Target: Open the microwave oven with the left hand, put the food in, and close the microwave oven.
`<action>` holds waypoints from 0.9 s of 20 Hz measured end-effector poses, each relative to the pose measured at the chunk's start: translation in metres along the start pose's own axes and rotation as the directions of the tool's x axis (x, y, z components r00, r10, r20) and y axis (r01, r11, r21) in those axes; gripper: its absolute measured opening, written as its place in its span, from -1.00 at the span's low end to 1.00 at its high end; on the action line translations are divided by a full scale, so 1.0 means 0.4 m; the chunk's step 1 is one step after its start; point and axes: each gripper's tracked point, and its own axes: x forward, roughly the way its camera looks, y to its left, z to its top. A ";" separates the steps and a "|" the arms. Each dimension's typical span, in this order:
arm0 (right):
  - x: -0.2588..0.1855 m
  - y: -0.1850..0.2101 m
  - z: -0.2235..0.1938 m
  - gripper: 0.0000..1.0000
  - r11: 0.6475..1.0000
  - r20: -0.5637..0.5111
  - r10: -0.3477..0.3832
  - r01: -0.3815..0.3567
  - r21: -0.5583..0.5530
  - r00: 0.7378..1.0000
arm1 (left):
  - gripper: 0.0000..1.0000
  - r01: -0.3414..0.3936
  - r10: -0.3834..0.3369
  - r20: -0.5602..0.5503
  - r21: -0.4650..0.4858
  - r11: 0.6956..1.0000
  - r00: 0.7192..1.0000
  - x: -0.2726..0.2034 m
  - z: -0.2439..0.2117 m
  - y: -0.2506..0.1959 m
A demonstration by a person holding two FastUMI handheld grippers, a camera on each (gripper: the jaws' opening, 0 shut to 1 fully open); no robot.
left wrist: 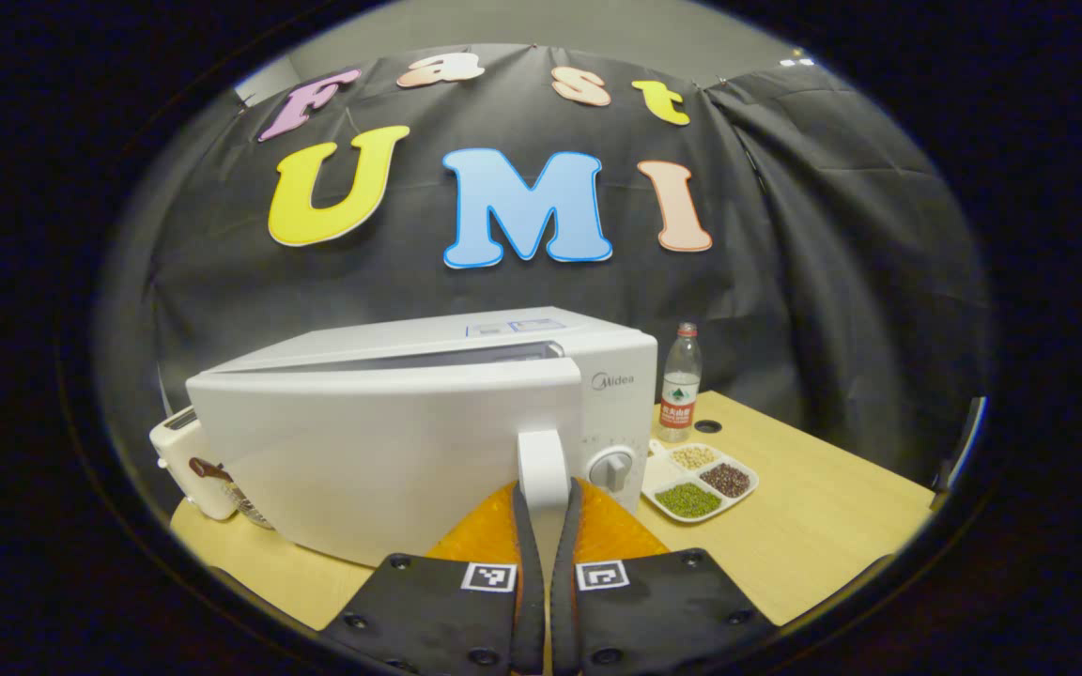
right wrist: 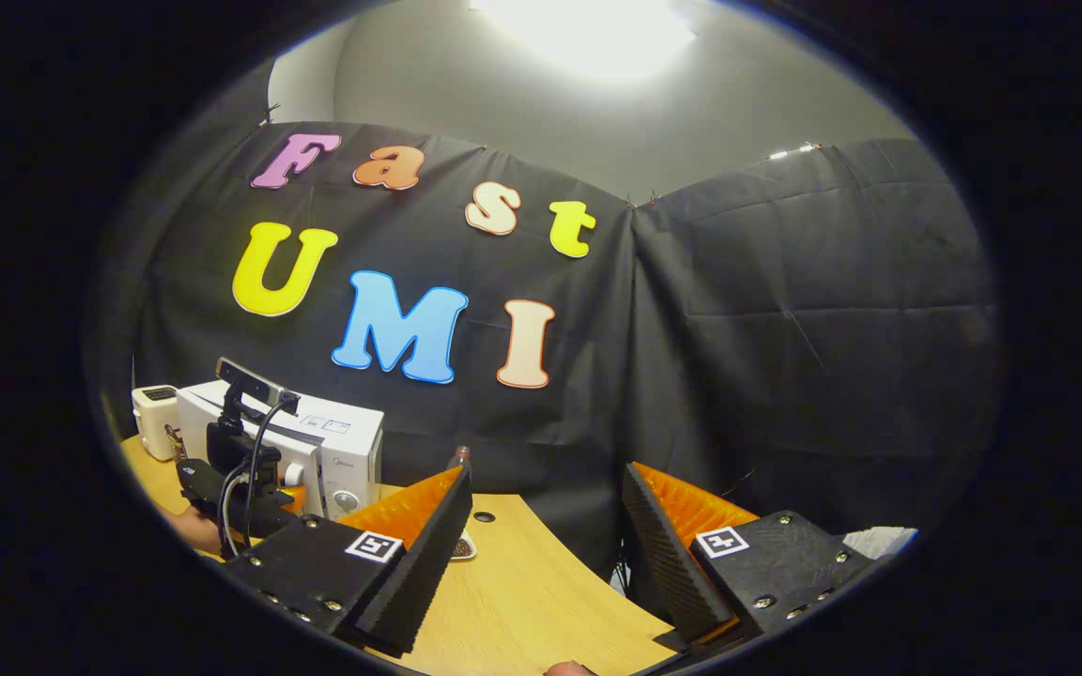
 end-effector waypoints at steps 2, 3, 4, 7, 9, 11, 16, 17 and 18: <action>-0.002 0.010 0.004 0.95 0.999 0.006 0.037 -0.037 0.016 0.999 | -0.75 0.003 -0.003 -0.023 -0.013 1.000 1.000 -0.026 -0.013 0.000; -0.003 0.014 0.011 0.96 0.998 0.015 0.055 -0.055 0.025 0.998 | -0.82 0.001 -0.002 -0.029 -0.010 1.000 1.000 -0.042 -0.017 0.001; -0.008 0.020 0.013 0.96 0.996 0.022 0.077 -0.078 0.035 0.997 | -0.82 -0.004 0.004 -0.025 -0.005 1.000 1.000 -0.065 -0.019 0.004; -0.018 0.027 0.017 0.95 0.989 0.038 0.136 -0.137 0.045 0.990 | -0.82 -0.031 0.031 -0.026 -0.003 1.000 0.999 -0.140 -0.034 0.021; -0.026 0.021 0.019 0.95 0.984 0.048 0.167 -0.169 0.052 0.985 | -0.82 -0.056 0.056 -0.031 -0.003 0.998 0.998 -0.187 -0.048 0.032; -0.036 0.019 0.011 0.95 0.977 0.049 0.199 -0.202 0.072 0.979 | -0.81 -0.087 0.087 -0.045 -0.001 0.996 0.995 -0.228 -0.058 0.048; -0.064 0.003 -0.006 0.96 0.956 0.058 0.266 -0.271 0.110 0.962 | -0.75 -0.181 0.180 -0.067 -0.011 0.983 0.981 -0.331 -0.087 0.093; -0.068 0.002 -0.007 0.95 0.952 0.063 0.279 -0.284 0.110 0.958 | -0.81 -0.200 0.199 -0.070 -0.008 0.980 0.977 -0.352 -0.093 0.104; -0.077 0.004 -0.012 0.95 0.947 0.064 0.296 -0.302 0.110 0.953 | -0.81 -0.221 0.220 -0.077 -0.006 0.975 0.973 -0.375 -0.100 0.119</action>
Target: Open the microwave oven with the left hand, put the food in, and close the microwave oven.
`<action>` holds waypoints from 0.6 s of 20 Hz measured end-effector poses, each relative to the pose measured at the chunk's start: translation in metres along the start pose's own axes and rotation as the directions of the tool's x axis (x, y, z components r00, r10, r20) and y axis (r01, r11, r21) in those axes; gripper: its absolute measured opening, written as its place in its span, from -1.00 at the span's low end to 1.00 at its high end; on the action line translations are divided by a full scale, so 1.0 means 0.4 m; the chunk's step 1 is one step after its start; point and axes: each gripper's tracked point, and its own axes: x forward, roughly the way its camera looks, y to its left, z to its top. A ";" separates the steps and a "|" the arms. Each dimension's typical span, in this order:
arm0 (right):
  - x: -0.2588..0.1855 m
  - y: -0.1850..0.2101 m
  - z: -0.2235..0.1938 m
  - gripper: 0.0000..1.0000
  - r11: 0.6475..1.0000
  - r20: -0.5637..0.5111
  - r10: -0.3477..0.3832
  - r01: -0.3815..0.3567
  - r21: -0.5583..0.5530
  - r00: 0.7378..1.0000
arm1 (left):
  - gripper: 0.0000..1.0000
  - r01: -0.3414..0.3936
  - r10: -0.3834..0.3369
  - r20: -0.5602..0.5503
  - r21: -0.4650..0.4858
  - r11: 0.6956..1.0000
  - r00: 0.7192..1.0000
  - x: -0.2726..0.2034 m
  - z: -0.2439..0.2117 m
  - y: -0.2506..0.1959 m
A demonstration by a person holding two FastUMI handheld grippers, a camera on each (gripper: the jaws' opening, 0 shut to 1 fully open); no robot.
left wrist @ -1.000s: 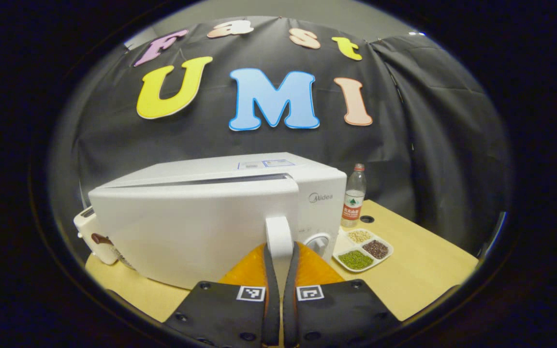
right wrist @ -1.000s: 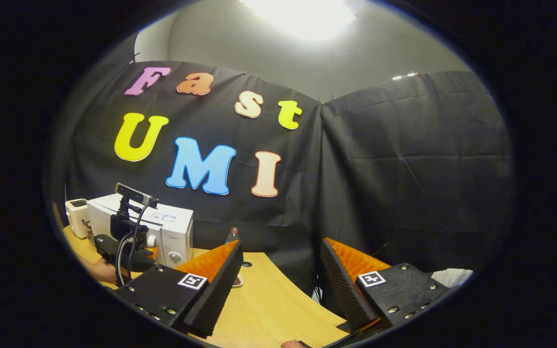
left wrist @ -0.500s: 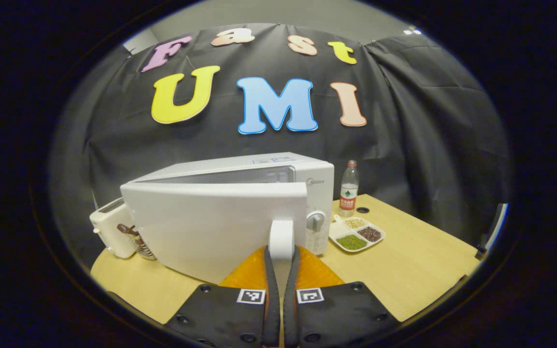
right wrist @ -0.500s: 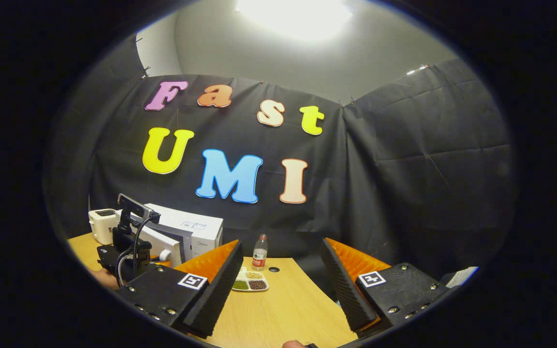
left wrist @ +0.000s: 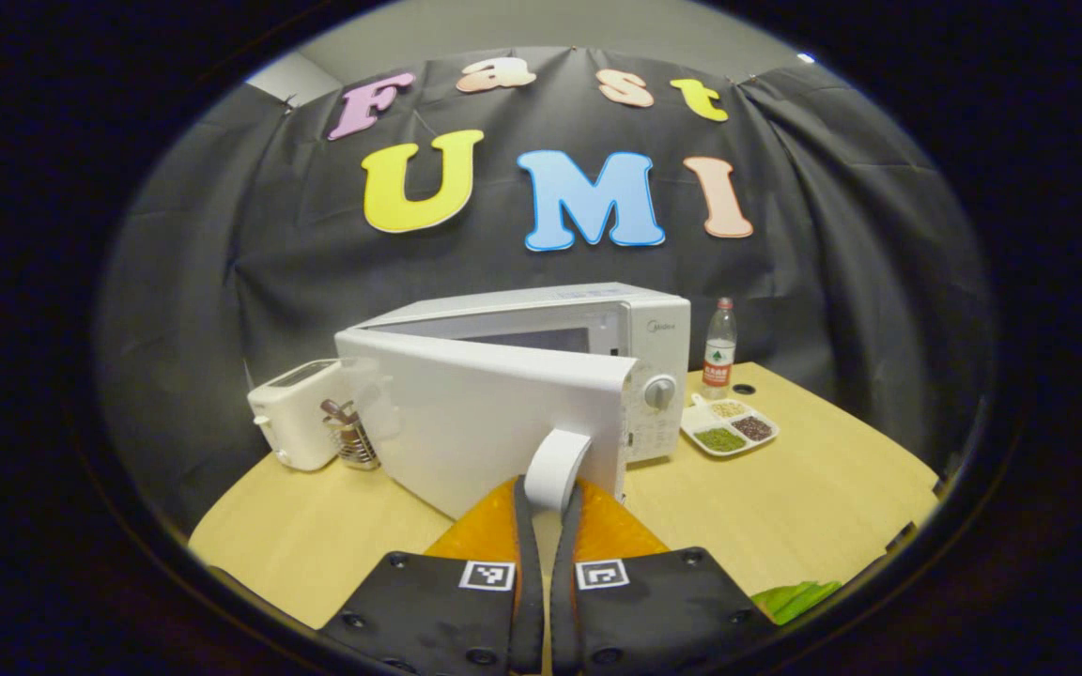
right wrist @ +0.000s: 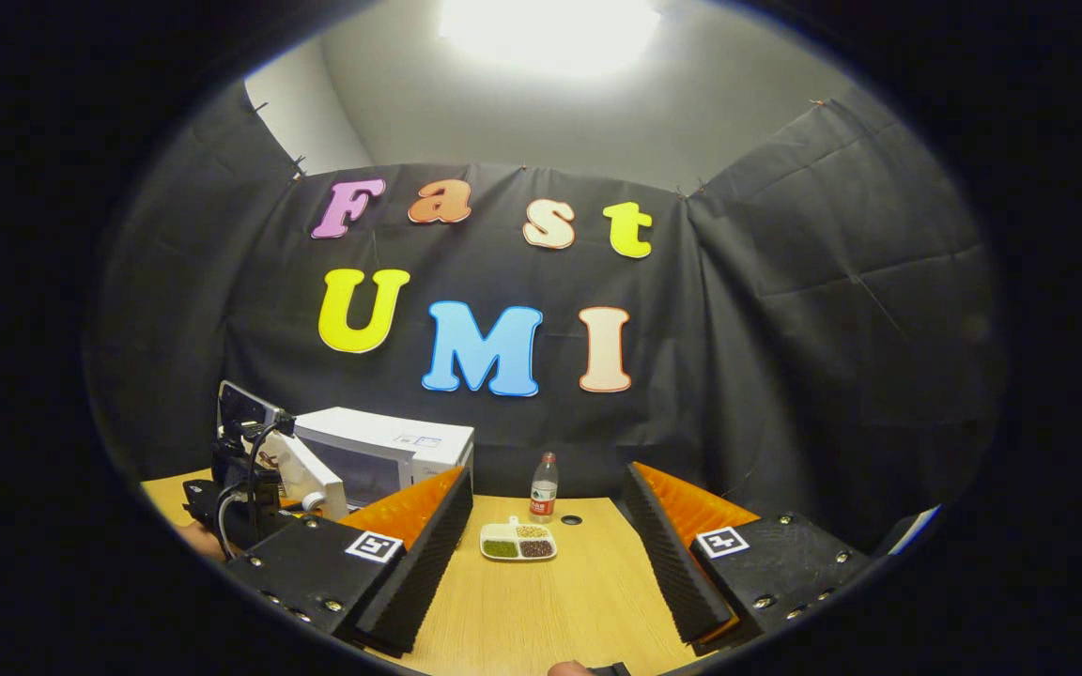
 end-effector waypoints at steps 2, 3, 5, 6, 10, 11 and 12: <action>-0.008 0.022 -0.008 0.95 0.999 -0.004 0.055 -0.055 0.003 0.999 | -0.75 -0.039 0.039 -0.007 -0.004 0.999 0.999 -0.036 -0.014 0.040; -0.009 0.034 -0.010 0.95 0.997 -0.004 0.079 -0.079 -0.002 0.997 | -0.75 -0.058 0.058 -0.010 -0.005 0.998 0.998 -0.050 -0.020 0.057; -0.006 0.049 -0.014 0.95 0.994 -0.011 0.110 -0.110 -0.002 0.994 | -0.75 -0.089 0.088 -0.017 -0.006 0.996 0.996 -0.082 -0.035 0.098; -0.008 0.064 -0.012 0.96 0.992 -0.009 0.126 -0.126 0.013 0.992 | -0.82 -0.097 0.097 -0.024 -0.005 0.995 0.995 -0.095 -0.045 0.115; 0.001 0.123 -0.010 0.95 0.985 -0.007 0.172 -0.171 0.025 0.985 | -0.82 -0.123 0.122 -0.032 -0.012 0.992 0.992 -0.140 -0.066 0.186; 0.003 0.141 -0.008 0.96 0.984 -0.007 0.179 -0.179 0.027 0.984 | -0.82 -0.128 0.127 -0.033 -0.014 0.992 0.991 -0.148 -0.070 0.203; 0.006 0.159 -0.004 0.96 0.982 -0.007 0.185 -0.185 0.034 0.983 | -0.82 -0.130 0.129 -0.036 -0.016 0.991 0.991 -0.156 -0.075 0.219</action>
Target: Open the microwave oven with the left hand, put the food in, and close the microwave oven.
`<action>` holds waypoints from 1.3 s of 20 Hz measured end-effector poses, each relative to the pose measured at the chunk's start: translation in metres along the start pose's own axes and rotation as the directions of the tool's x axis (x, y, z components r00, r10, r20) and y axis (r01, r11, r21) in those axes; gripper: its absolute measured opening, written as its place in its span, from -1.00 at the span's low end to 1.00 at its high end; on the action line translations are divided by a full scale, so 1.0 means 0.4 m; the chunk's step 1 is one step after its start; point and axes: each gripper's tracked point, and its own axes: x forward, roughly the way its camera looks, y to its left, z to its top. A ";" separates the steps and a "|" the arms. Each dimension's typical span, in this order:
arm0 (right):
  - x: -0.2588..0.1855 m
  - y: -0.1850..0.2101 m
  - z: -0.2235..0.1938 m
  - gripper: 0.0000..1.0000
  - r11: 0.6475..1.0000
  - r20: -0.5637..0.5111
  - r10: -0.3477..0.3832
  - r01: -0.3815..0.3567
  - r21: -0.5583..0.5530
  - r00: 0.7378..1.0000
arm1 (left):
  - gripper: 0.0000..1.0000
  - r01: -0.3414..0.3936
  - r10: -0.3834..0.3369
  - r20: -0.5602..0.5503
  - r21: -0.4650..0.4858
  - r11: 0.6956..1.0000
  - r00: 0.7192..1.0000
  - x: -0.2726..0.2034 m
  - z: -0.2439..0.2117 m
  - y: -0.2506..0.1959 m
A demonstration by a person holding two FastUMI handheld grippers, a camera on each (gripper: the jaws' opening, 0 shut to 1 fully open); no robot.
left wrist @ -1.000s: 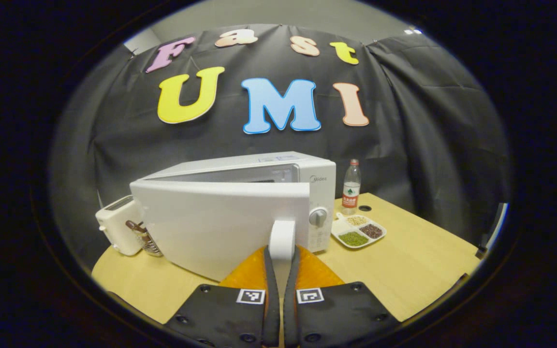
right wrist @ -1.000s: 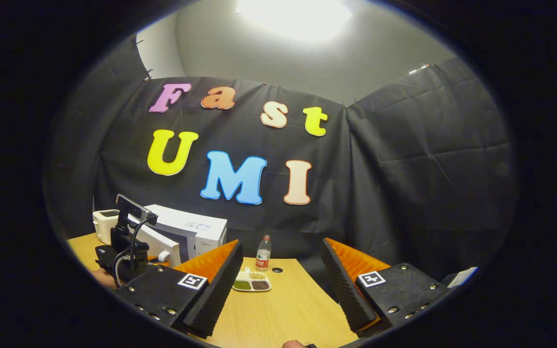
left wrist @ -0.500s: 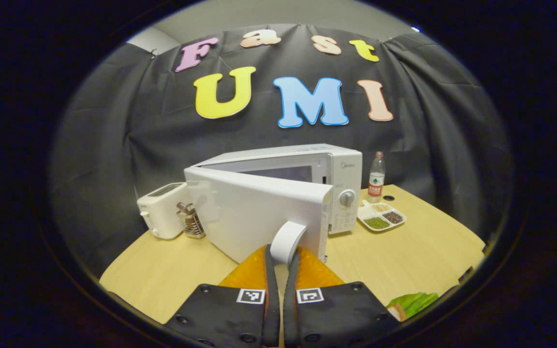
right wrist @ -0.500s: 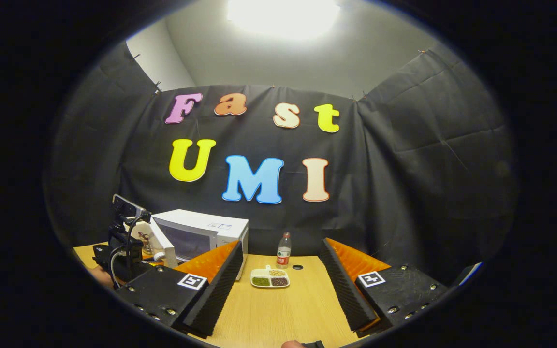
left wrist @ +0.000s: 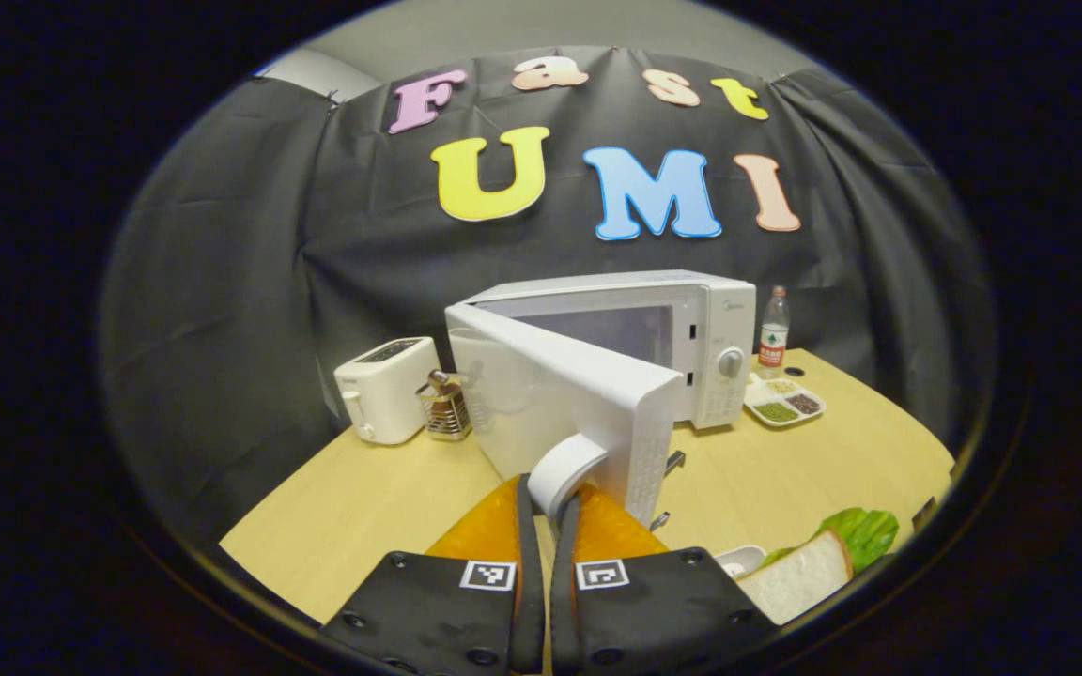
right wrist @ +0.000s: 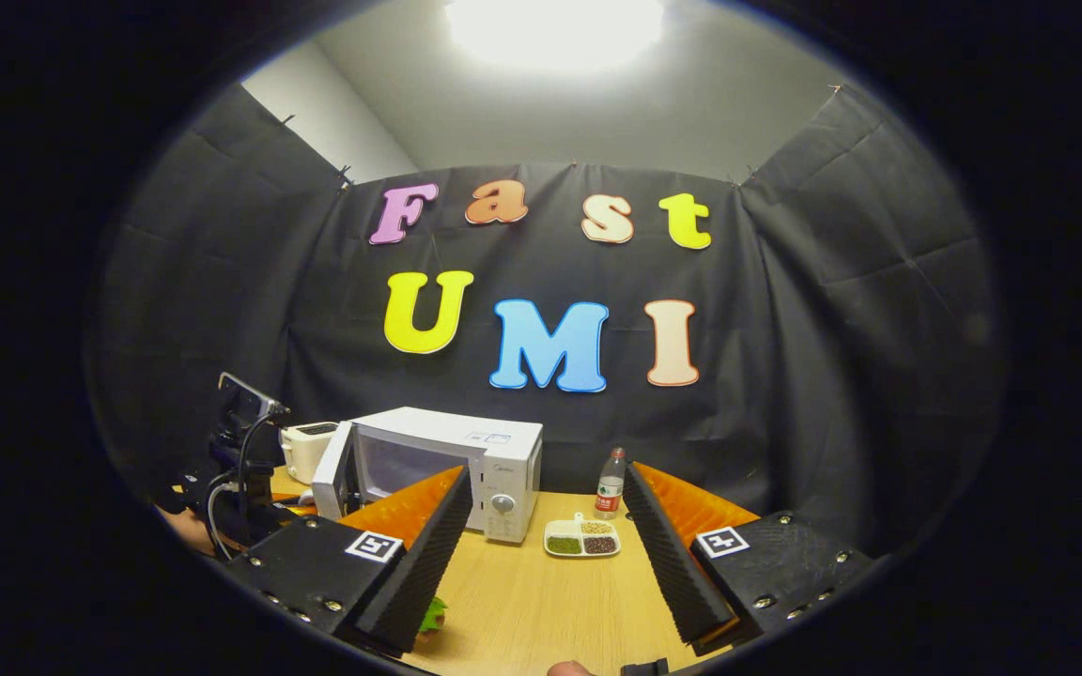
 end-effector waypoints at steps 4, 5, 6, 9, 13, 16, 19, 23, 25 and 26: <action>0.019 0.082 0.009 0.95 0.999 -0.003 0.014 -0.014 0.034 1.000 | -0.82 0.020 -0.020 -0.005 0.011 1.000 1.000 -0.022 -0.019 0.066; 0.022 0.105 0.009 0.95 0.999 -0.006 0.017 -0.017 0.037 1.000 | -0.82 0.025 -0.025 -0.005 0.013 1.000 1.000 -0.023 -0.024 0.085; 0.025 0.125 0.007 0.96 0.999 -0.011 0.018 -0.017 0.037 1.000 | -0.82 0.031 -0.030 -0.005 0.013 0.999 1.000 -0.027 -0.025 0.103; 0.027 0.190 0.014 0.95 0.999 -0.011 0.018 -0.018 0.037 1.000 | -0.81 0.047 -0.047 -0.003 0.017 0.999 0.999 -0.036 -0.036 0.154; 0.029 0.267 0.019 0.95 0.999 -0.016 0.011 -0.010 0.041 1.000 | -0.82 0.081 -0.081 0.004 0.021 0.996 0.997 -0.042 -0.044 0.211; 0.032 0.322 0.019 0.95 0.998 -0.022 0.001 0.000 0.063 1.000 | -0.82 0.104 -0.104 0.010 0.020 0.994 0.995 -0.042 -0.054 0.255; 0.037 0.369 0.016 0.95 0.997 -0.027 -0.016 0.018 0.071 1.000 | -0.82 0.116 -0.117 0.015 0.024 0.993 0.993 -0.040 -0.062 0.301; 0.047 0.427 0.008 0.95 0.995 -0.038 -0.038 0.041 0.086 0.999 | -0.82 0.151 -0.152 0.029 0.031 0.988 0.988 -0.044 -0.070 0.356; 0.054 0.449 0.002 0.95 0.994 -0.045 -0.050 0.054 0.094 0.998 | -0.80 0.170 -0.171 0.034 0.035 0.985 0.985 -0.040 -0.070 0.374; 0.056 0.457 -0.001 0.95 0.993 -0.051 -0.057 0.062 0.105 0.997 | -0.81 0.177 -0.179 0.038 0.034 0.984 0.983 -0.042 -0.072 0.385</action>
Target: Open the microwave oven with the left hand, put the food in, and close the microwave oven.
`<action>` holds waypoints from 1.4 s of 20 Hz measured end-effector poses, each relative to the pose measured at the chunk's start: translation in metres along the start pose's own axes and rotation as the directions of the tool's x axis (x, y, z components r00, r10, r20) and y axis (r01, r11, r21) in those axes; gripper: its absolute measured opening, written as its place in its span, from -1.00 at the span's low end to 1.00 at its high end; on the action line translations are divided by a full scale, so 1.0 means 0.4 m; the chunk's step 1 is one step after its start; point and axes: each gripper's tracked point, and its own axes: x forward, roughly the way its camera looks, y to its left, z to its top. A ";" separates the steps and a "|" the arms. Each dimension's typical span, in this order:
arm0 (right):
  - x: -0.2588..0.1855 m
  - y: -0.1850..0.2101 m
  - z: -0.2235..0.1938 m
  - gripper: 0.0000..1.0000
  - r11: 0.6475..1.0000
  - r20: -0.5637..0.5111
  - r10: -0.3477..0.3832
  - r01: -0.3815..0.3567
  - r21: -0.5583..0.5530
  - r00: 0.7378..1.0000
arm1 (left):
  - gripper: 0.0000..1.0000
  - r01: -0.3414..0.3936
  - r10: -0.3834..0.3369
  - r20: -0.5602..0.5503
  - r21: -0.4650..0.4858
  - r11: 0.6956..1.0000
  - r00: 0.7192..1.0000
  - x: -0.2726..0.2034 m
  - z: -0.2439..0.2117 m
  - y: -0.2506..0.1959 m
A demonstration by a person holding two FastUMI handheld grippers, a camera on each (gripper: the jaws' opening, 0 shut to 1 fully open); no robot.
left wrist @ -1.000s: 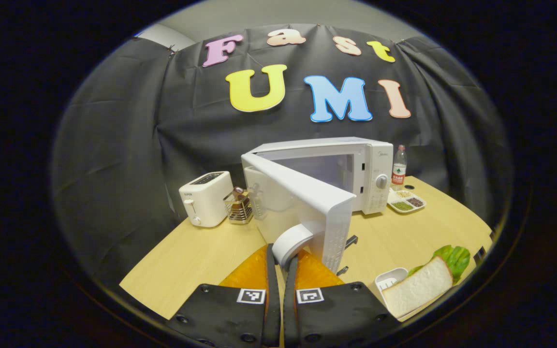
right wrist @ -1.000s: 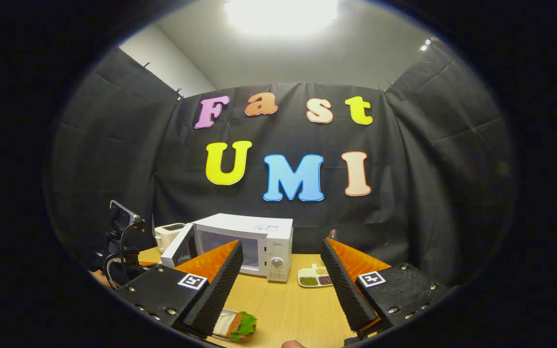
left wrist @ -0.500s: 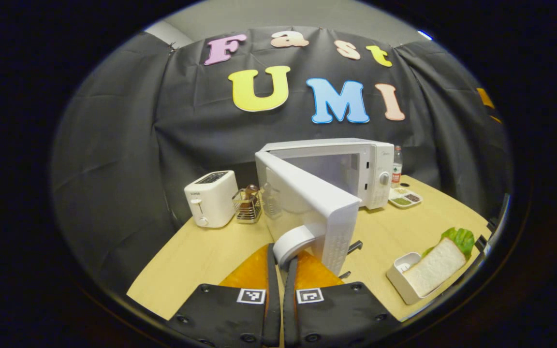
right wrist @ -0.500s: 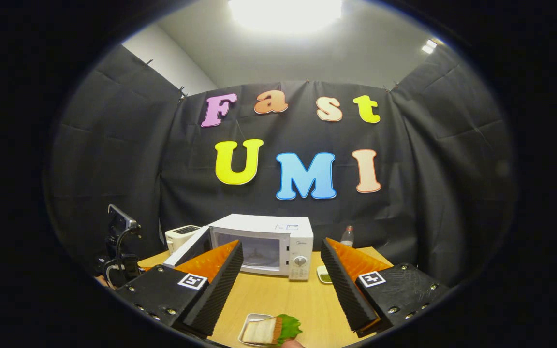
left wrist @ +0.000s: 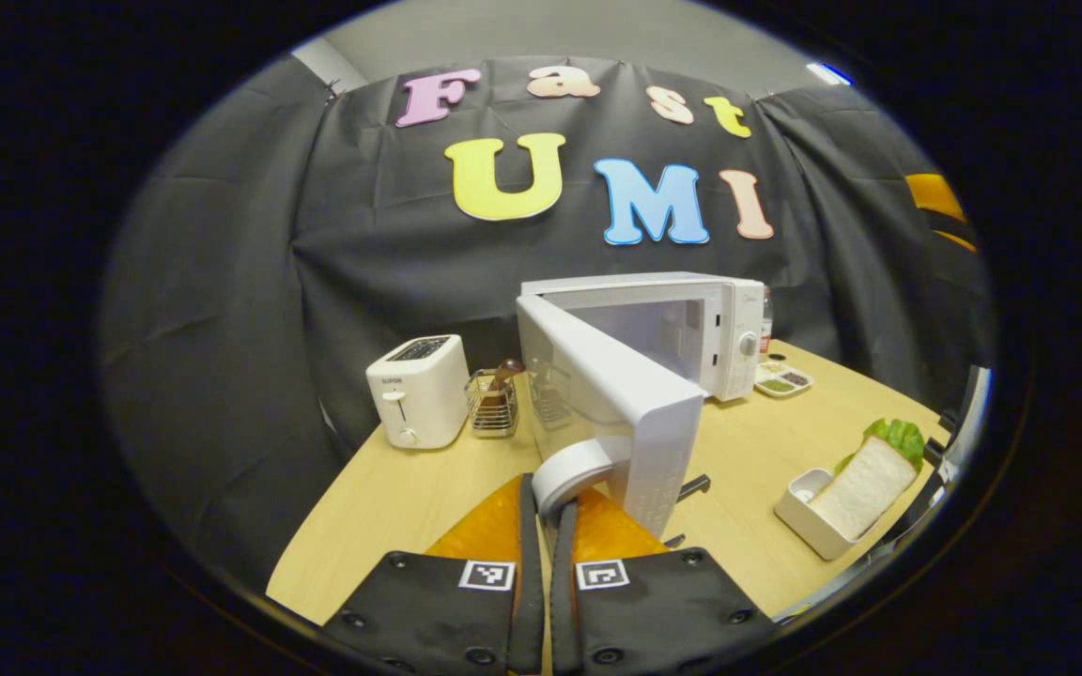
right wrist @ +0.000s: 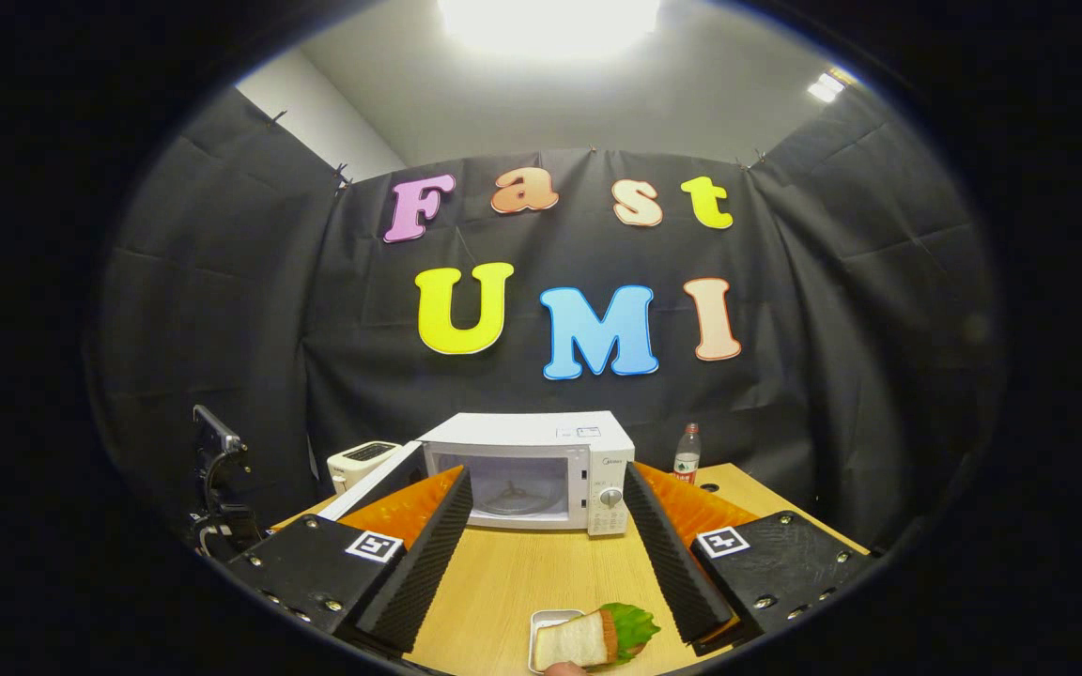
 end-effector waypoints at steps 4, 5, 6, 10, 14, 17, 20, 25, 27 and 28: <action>0.012 0.040 -0.022 0.96 0.999 -0.032 0.002 0.000 0.052 0.999 | -0.75 0.015 -0.015 -0.007 -0.025 1.000 1.000 -0.007 -0.011 0.042; 0.017 0.043 -0.022 0.95 0.998 -0.038 0.006 -0.004 0.056 0.999 | -0.71 0.016 -0.016 -0.013 -0.040 0.999 1.000 -0.009 -0.016 0.045; 0.021 0.044 -0.022 0.95 0.998 -0.038 0.011 -0.009 0.058 0.999 | -0.64 0.003 -0.004 -0.011 -0.048 0.999 1.000 -0.018 -0.020 0.055; 0.039 0.023 -0.013 0.97 0.998 -0.039 0.045 -0.043 0.039 0.998 | -0.23 -0.072 0.074 0.033 -0.057 0.996 0.997 -0.088 0.011 0.084; 0.064 -0.028 -0.028 0.97 0.995 -0.088 0.094 -0.089 0.053 0.992 | 0.84 -0.169 0.178 0.129 -0.077 0.983 0.975 -0.178 0.135 0.110; 0.084 -0.083 -0.067 0.96 0.992 -0.152 0.116 -0.107 0.069 0.982 | 1.00 -0.218 0.232 0.202 -0.092 0.972 0.951 -0.249 0.241 0.093; 0.096 -0.121 -0.136 0.97 0.985 -0.253 0.160 -0.136 0.109 0.954 | 0.97 -0.254 0.275 0.278 -0.111 0.961 0.920 -0.321 0.342 0.063; 0.101 -0.175 -0.276 0.98 0.968 -0.419 0.226 -0.156 0.195 0.880 | 1.00 -0.280 0.318 0.345 -0.157 0.947 0.883 -0.384 0.451 0.004; 0.095 -0.194 -0.330 0.98 0.963 -0.476 0.241 -0.149 0.223 0.846 | 1.00 -0.294 0.332 0.366 -0.156 0.943 0.870 -0.406 0.477 -0.017; 0.093 -0.199 -0.357 0.98 0.960 -0.502 0.253 -0.148 0.239 0.827 | 1.00 -0.300 0.335 0.371 -0.152 0.942 0.866 -0.412 0.488 -0.027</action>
